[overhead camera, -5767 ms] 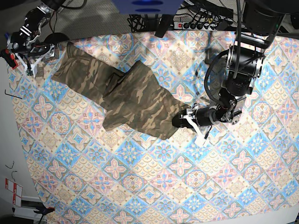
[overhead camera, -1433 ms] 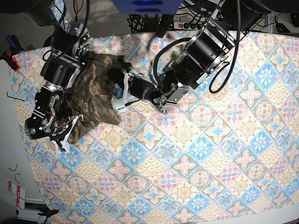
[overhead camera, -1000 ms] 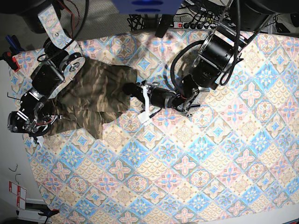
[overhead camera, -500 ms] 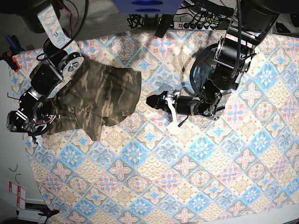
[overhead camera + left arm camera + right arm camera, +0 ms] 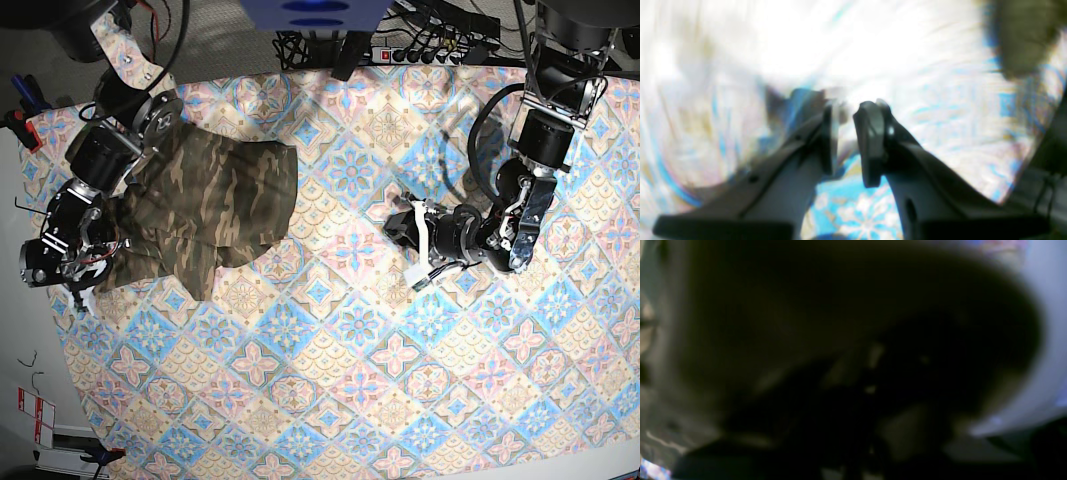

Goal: Fold the T-shirt properly

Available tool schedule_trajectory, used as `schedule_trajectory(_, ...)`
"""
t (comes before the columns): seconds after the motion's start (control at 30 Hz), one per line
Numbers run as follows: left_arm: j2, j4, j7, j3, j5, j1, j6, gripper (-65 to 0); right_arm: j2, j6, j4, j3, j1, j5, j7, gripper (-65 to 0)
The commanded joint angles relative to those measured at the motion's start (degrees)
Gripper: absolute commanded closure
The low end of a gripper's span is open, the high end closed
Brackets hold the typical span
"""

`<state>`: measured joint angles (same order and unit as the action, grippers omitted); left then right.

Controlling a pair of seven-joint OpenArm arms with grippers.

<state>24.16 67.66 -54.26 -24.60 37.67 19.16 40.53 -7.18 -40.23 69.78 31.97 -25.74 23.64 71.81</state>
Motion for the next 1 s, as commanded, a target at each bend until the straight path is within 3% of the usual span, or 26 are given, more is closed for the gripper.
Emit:
schedule_trajectory(0.0, 0.9, 3.9, -0.1, 0.6, 0.4, 1.8, -0.5, -12.3, -0.6, 0.2, 1.2, -0.4, -1.6, -0.1, -0.5, -1.8)
schedule_trajectory(0.07, 1.9, 8.8, -2.0, 0.6, -0.2, 1.8, -0.7, -12.3, -0.6, 0.2, 1.4, -0.4, -1.4, 0.0, -0.3, -1.8)
schedule_trajectory(0.17, 2.0, 14.8, -3.5, 0.9, -2.5, 0.8, -6.0, -12.3, -0.6, 0.2, 2.6, -0.6, -1.2, 0.0, -0.1, -1.8)
schedule_trajectory(0.27, 1.8, 17.0, -3.7, 0.8, -5.3, -0.4, -7.9, -12.5, -0.6, 0.2, 7.5, -4.2, 1.6, 0.0, 1.1, -1.8)
schedule_trajectory(0.43, -0.3, 16.8, -3.7, 0.9, -9.8, -1.2, -7.9, -12.7, -0.6, 0.2, 20.6, -15.2, 7.1, -0.4, 8.2, -1.8)
schedule_trajectory(0.67, -2.8, 16.7, -3.7, 0.8, -14.6, -1.9, -7.9, -12.7, 1.0, 0.2, 30.5, -24.4, 12.3, -0.3, 8.2, -1.8)
schedule_trajectory(0.97, -4.2, 16.6, -3.7, 0.9, -16.1, -1.7, -7.9, -12.7, 1.0, 0.2, 30.8, -40.6, 18.4, -0.6, 8.2, -1.8)
